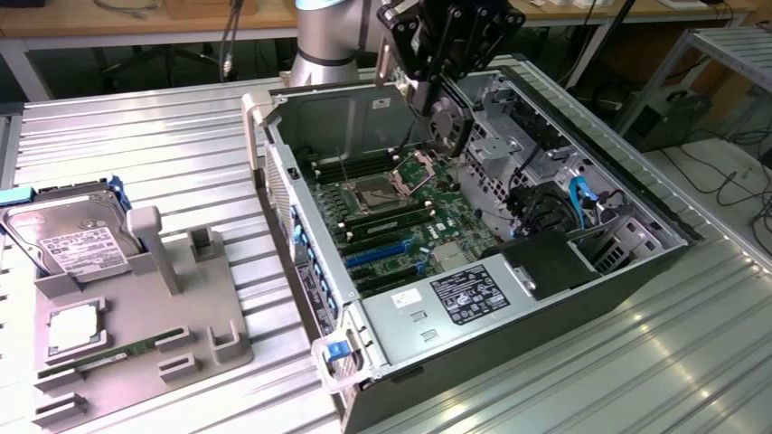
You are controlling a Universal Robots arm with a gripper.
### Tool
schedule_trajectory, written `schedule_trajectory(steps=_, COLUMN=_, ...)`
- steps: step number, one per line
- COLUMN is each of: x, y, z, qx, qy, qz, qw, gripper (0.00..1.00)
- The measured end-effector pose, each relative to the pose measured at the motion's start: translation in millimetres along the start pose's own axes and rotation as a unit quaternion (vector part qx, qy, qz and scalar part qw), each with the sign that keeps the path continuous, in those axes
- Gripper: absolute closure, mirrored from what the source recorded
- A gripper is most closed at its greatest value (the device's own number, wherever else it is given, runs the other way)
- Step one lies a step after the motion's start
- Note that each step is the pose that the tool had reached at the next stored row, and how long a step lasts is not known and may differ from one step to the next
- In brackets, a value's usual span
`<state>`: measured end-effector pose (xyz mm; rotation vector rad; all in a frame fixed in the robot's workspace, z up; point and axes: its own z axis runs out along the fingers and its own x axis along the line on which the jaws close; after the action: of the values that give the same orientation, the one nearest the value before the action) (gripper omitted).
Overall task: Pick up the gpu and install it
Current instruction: 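Pick up the gpu and move the gpu toward the slot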
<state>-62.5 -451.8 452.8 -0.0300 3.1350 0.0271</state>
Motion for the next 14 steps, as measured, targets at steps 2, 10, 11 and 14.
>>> schedule_trajectory(steps=2, x=-3.9, y=-0.1, z=0.1, qx=0.0, qy=0.0, qz=0.0, qw=1.0, gripper=0.73)
schedule_trajectory(steps=10, x=-27.1, y=-0.6, z=0.2, qx=0.0, qy=0.0, qz=0.0, qw=1.0, gripper=0.73)
schedule_trajectory(steps=11, x=-30.6, y=-0.6, z=0.2, qx=0.0, qy=0.0, qz=0.0, qw=1.0, gripper=0.73)
schedule_trajectory(steps=14, x=-38.7, y=-0.8, z=0.3, qx=0.0, qy=0.0, qz=0.0, qw=1.0, gripper=0.73)
